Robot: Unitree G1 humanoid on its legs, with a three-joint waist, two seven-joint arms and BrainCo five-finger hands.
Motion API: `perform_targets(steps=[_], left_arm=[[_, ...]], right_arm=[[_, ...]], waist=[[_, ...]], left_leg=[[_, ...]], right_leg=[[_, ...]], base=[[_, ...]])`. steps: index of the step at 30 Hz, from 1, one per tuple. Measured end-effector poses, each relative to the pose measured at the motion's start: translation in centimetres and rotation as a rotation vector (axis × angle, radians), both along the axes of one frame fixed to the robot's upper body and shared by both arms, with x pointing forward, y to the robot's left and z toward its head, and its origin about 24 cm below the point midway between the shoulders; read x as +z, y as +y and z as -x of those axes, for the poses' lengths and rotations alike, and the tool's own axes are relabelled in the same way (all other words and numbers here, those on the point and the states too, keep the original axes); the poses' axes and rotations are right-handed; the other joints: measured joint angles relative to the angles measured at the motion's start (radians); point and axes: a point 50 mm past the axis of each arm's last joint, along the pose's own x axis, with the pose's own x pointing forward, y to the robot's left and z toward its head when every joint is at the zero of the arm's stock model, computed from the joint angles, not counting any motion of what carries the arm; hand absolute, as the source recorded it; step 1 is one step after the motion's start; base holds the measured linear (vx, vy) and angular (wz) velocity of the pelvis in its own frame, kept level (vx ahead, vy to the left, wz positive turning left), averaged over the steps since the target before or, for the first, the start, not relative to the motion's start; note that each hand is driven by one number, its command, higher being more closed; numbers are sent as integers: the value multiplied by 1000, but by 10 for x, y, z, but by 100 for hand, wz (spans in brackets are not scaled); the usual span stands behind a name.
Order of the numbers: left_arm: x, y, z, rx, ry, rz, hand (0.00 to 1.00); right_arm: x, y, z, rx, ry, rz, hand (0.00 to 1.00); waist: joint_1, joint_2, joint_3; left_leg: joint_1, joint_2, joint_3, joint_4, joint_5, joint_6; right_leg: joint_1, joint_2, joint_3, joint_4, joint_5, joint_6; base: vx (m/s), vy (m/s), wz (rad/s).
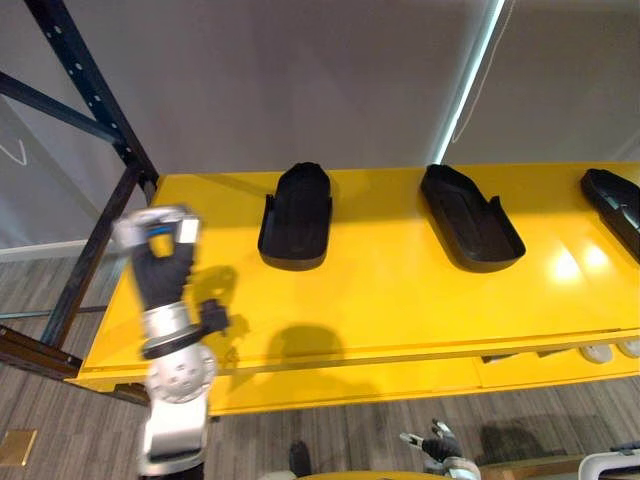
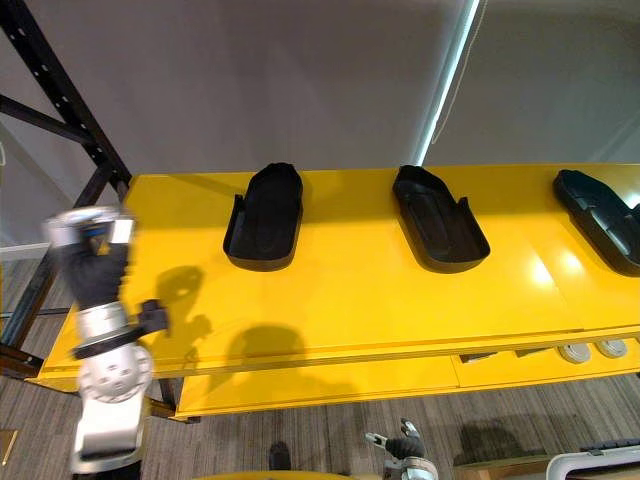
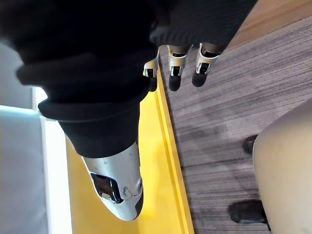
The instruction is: Walk over and take plastic housings, then place them on the shelf
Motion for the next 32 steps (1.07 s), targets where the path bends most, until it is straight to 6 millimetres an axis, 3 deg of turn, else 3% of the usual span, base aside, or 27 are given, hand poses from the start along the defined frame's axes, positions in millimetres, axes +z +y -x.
perform_targets(steps=[3,7,8,12,15,17,19,23,32], left_arm=[[-13,34,26,195,-9,131,100],[-41,46,51,284,104,244,100],[-56,48,57,301,192,260,0],[-128,48,56,255,551,395,0],[-201,32,62,153,872,564,0],[-238,19,74,124,1055,628,0],[-259,11,81,117,1162,674,0],[-284,-1,91,112,1297,729,0],[-307,-16,99,73,1459,735,0]], right_arm=[[1,0,2,-18,-9,11,0],[5,3,-4,-22,-44,6,0],[7,4,-8,-22,-62,5,0],[12,13,-21,13,-101,-11,0],[14,13,-23,8,-110,-15,0],[13,13,-19,-3,-101,-20,0],[12,14,-18,-15,-99,-27,0],[12,12,-17,-34,-101,-29,0],[7,3,-9,-104,-59,-25,0]], waist=[[19,8,5],[35,5,4],[37,5,4],[38,5,4],[36,4,5],[35,-4,-2],[33,-7,-6],[33,-10,-8],[32,8,-7]], left_leg=[[5,-1,-22,-1,-14,8],[-2,-1,-25,-1,-14,8],[-4,-1,-19,-1,-14,8],[-10,2,22,6,-14,7],[-18,11,66,35,-14,7],[-14,8,67,53,-14,8],[-14,5,67,51,-14,8],[-11,-2,73,45,-16,10],[35,-14,88,9,-11,14]], right_leg=[[11,-1,-27,8,0,0],[12,-4,-52,18,0,0],[11,-6,-57,18,0,0],[5,-15,-85,9,-8,2],[-5,-22,-101,22,-21,16],[-1,-28,-101,43,-44,29],[-5,-32,-101,51,-53,33],[-6,-39,-97,53,-61,38],[16,-44,-65,49,-65,30]], base=[[-54,-9,24],[-67,-7,19],[-71,-9,9],[-55,-13,7],[-39,-6,7],[-2,-1,5],[32,5,5],[44,10,-2],[75,-10,-9]])
